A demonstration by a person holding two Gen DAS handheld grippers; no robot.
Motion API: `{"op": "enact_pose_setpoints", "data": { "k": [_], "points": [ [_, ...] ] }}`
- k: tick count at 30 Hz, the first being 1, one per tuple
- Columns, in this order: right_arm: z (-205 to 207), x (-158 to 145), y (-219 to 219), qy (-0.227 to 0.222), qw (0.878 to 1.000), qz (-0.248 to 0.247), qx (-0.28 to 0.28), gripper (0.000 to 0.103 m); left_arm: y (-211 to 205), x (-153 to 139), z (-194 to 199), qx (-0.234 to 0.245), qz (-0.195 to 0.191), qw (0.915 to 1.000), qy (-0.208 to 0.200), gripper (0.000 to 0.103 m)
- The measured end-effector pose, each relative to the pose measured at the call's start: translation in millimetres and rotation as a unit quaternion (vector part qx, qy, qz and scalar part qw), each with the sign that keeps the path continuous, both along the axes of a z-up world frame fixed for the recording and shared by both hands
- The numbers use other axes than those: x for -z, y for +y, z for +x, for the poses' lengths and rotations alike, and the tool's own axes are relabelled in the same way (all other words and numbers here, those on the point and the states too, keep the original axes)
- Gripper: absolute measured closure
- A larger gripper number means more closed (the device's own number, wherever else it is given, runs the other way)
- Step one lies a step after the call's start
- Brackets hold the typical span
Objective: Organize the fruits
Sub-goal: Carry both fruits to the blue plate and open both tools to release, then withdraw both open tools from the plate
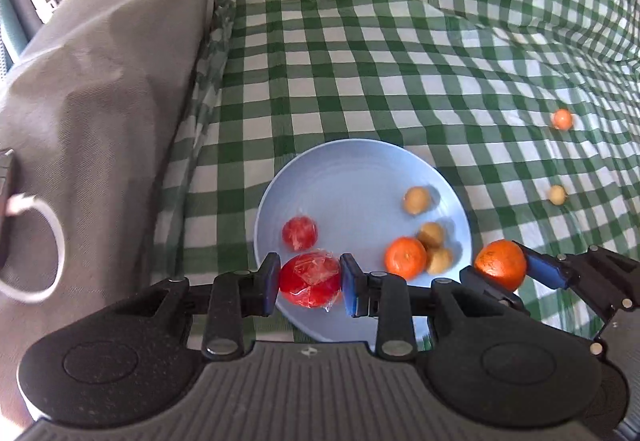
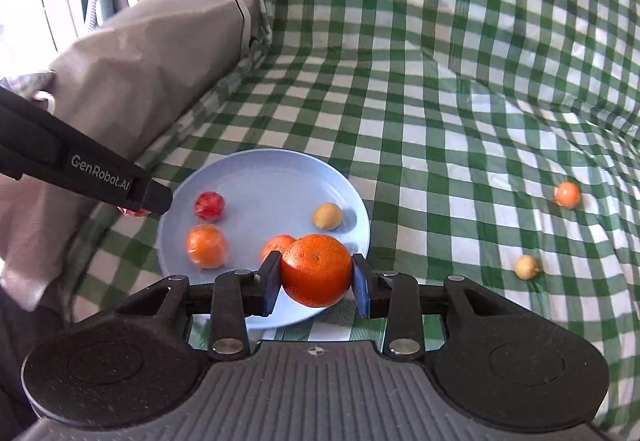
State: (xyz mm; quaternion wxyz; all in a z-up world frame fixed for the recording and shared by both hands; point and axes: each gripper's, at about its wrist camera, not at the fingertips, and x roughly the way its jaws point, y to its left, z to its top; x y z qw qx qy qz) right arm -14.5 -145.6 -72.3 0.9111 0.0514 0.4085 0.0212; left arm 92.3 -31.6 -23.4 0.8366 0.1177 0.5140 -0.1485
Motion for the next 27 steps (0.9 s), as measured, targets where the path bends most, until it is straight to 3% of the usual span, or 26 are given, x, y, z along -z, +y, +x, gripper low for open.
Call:
{"op": "enact_pose_setpoints", "data": {
  "k": [8, 9, 10, 11, 12, 13, 15, 17, 23, 27],
  "points": [
    [45.6, 25.6, 8.1, 0.011, 0.999, -0.020, -0.026, 0.065, -13.3, 31.8, 36.4, -0.003, 0.023, 0.9997, 0.012, 0.067],
    [49.3, 28.9, 8.9, 0.014, 0.999, -0.022, -0.029, 0.065, -13.3, 35.2, 39.8, -0.006, 0.026, 0.9996, 0.013, 0.061],
    [53.2, 31.9, 9.9, 0.018, 0.999, -0.022, -0.032, 0.064, -13.5, 37.3, 43.0, -0.006, 0.027, 0.9995, 0.016, 0.041],
    [56.9, 34.6, 10.8, 0.023, 0.999, -0.019, -0.036, 0.064, -12.9, 38.1, 45.1, -0.006, 0.026, 0.9995, 0.019, 0.028],
    [59.9, 36.6, 11.5, 0.026, 0.999, -0.014, -0.039, 0.061, -11.6, 36.9, 45.2, -0.009, 0.023, 0.9995, 0.017, 0.005],
    [61.8, 37.3, 12.0, 0.029, 0.999, -0.010, -0.041, 0.056, -9.1, 33.4, 42.7, -0.013, 0.018, 0.9997, 0.009, 0.000],
    [61.8, 33.6, 12.9, 0.031, 0.999, -0.005, -0.039, 0.030, -2.5, 22.6, 32.6, -0.014, 0.002, 0.9999, -0.009, 0.001],
    [52.9, 24.9, 13.6, 0.026, 0.999, -0.003, -0.037, 0.021, 5.1, 11.9, 19.9, -0.012, -0.005, 0.9999, -0.009, 0.001],
    [-13.5, -14.5, 15.0, 0.017, 1.000, -0.003, -0.023, 0.007, 37.2, -26.2, -42.2, -0.035, -0.008, 0.9988, -0.032, 0.000],
    [-63.9, -39.5, 23.5, -0.013, 1.000, -0.013, 0.005, 0.004, 58.4, -46.4, -81.8, -0.063, -0.004, 0.9965, -0.054, 0.000]
  ]
}}
